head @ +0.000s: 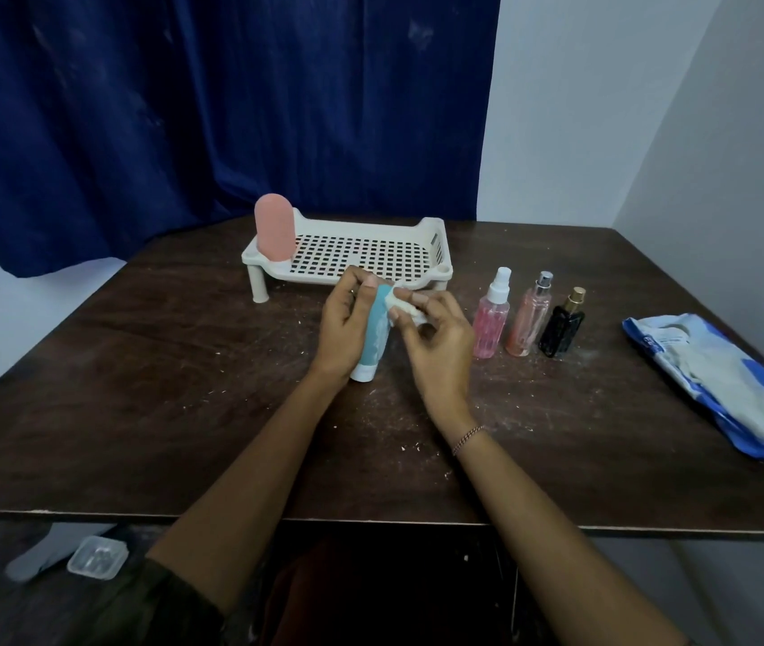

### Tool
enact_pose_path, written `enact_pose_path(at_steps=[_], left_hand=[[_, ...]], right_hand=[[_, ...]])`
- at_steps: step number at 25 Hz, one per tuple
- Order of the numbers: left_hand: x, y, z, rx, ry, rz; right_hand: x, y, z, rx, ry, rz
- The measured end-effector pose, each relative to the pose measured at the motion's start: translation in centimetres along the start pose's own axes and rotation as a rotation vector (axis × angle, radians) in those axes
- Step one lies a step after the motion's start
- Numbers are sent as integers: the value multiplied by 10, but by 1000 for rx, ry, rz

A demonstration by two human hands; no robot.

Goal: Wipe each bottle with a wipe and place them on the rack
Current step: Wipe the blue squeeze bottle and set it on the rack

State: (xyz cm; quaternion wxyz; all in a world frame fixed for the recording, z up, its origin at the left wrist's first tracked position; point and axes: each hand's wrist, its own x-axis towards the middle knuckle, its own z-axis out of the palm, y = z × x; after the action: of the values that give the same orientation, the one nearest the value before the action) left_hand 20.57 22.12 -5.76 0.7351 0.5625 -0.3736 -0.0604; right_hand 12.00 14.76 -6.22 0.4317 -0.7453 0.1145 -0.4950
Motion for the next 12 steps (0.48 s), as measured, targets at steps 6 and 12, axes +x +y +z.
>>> enact_pose_path(at_steps=[6, 12], left_hand=[[0, 0, -1, -24, 23, -22], [-1, 3, -1, -2, 36, -25]], right_hand=[[1, -2, -3, -72, -42, -104], [-1, -3, -4, -138, -119, -230]])
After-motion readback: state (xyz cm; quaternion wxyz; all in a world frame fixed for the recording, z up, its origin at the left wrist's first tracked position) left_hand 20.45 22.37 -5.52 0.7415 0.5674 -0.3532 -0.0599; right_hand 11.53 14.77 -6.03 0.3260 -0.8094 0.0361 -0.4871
